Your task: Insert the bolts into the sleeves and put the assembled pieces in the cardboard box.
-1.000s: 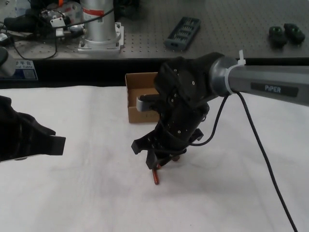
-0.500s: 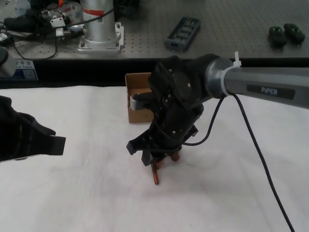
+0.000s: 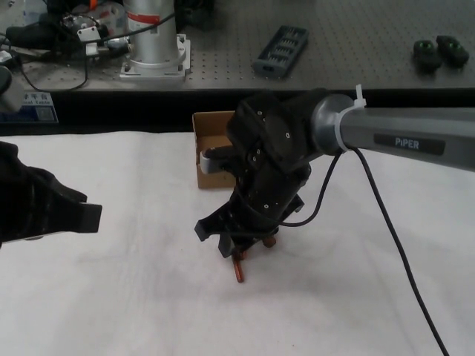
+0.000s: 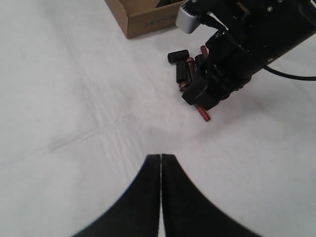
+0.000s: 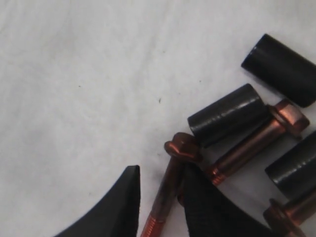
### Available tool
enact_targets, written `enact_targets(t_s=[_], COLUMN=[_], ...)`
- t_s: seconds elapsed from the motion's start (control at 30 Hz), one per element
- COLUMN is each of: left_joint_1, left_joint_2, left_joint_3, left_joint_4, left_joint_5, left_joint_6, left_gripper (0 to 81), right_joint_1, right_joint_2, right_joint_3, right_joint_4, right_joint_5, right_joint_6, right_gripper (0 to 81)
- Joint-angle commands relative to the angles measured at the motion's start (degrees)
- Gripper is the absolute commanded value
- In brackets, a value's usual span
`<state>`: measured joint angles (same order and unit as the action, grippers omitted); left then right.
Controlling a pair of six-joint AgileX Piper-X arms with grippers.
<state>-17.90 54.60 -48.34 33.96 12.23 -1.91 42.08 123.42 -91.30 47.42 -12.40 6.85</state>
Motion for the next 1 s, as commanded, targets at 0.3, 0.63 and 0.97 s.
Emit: enact_targets(t_s=[0.3, 0.63, 0.97], left_joint_1=[0.07, 0.73, 0.73], left_joint_2=[-0.55, -0.55, -0.55], left_joint_3=[-0.07, -0.07, -0.07], left_joint_4=[-0.83, -1.1, -1.1], left_joint_5=[-1.73, -3.01, -3.01], left_joint_6=[-0.72, -0.72, -0.72], left_gripper=[0.7, 0.7, 0.7], right_joint_1=[-0.36, -0.36, -0.36], right_joint_2=[2.75, 3.02, 2.88], right_joint_3=[-0.4, -0.4, -1.57], right_joint_4=[0.14, 0.97, 2.58], right_joint_5=[-0.93, -0.99, -4.0], right_joint_6=[-0.5, -0.5, -0.5], right_gripper=[25.0, 25.0, 2.9])
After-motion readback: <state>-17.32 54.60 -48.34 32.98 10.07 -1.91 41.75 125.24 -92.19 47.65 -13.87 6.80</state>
